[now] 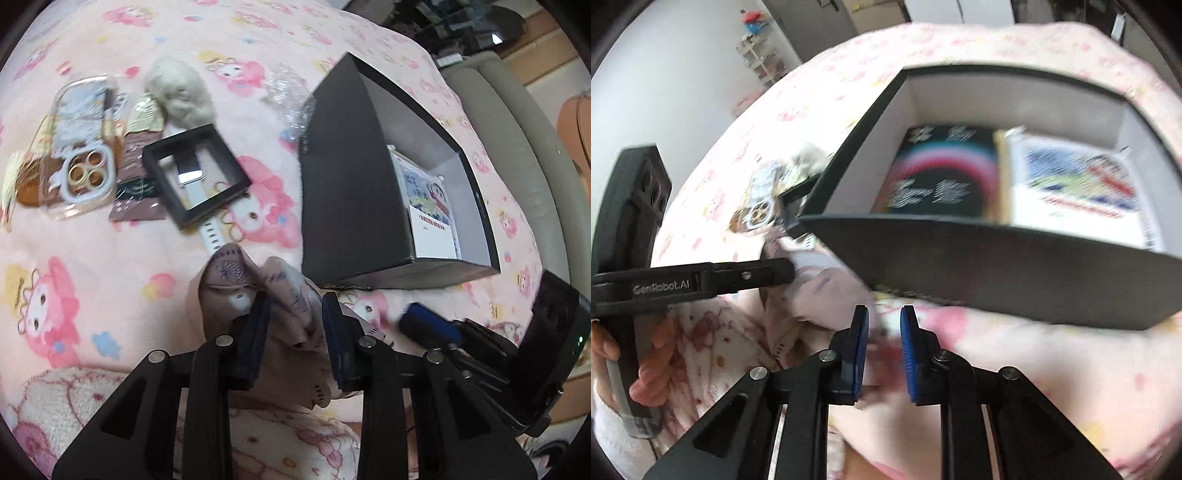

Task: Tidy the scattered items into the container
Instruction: 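Grasp the beige fabric cloth with the left gripper and lift it, then carry the held beige cloth up over the black box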

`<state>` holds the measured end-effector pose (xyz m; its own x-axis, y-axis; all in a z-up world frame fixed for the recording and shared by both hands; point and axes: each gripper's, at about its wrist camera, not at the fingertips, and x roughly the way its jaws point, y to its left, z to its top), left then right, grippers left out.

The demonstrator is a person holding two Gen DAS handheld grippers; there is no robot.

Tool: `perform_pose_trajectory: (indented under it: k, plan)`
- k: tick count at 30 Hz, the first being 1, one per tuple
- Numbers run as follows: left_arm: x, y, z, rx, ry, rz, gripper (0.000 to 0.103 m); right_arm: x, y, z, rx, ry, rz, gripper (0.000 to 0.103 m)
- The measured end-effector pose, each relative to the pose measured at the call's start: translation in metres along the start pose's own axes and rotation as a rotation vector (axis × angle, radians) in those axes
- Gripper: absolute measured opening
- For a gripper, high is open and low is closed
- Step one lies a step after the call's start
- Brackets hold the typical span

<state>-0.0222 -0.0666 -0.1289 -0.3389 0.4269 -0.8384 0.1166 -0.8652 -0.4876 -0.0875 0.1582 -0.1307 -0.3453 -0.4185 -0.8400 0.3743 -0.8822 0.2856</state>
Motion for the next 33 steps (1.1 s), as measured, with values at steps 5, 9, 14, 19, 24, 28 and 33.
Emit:
perform_pose_trajectory:
  k: [5, 9, 14, 19, 24, 28, 33]
  plan:
    - [-0.013, 0.004, -0.001, -0.068, -0.076, -0.014, 0.056, -0.008, -0.013, -0.011, -0.025, 0.029, 0.011, 0.015]
    - [-0.018, 0.013, -0.004, -0.125, -0.106, -0.023, 0.056, -0.003, -0.003, -0.014, -0.069, 0.056, 0.075, 0.052]
    - [-0.011, 0.012, -0.002, -0.119, -0.081, 0.024, 0.056, 0.044, 0.025, -0.008, -0.127, 0.16, 0.093, 0.063]
    - [-0.001, 0.01, -0.001, -0.091, -0.048, 0.048, 0.056, 0.047, 0.025, -0.01, -0.121, 0.114, 0.062, 0.009]
    - [-0.001, 0.006, 0.0, -0.059, -0.04, -0.013, 0.056, 0.001, 0.004, -0.017, -0.077, 0.014, 0.037, 0.006]
    - [0.004, -0.008, -0.005, 0.009, -0.001, -0.063, 0.057, -0.022, -0.034, -0.027, 0.022, -0.006, -0.02, 0.007]
    - [0.025, -0.034, -0.012, 0.1, 0.084, -0.03, 0.06, -0.018, -0.071, -0.036, 0.103, 0.07, -0.088, 0.026]
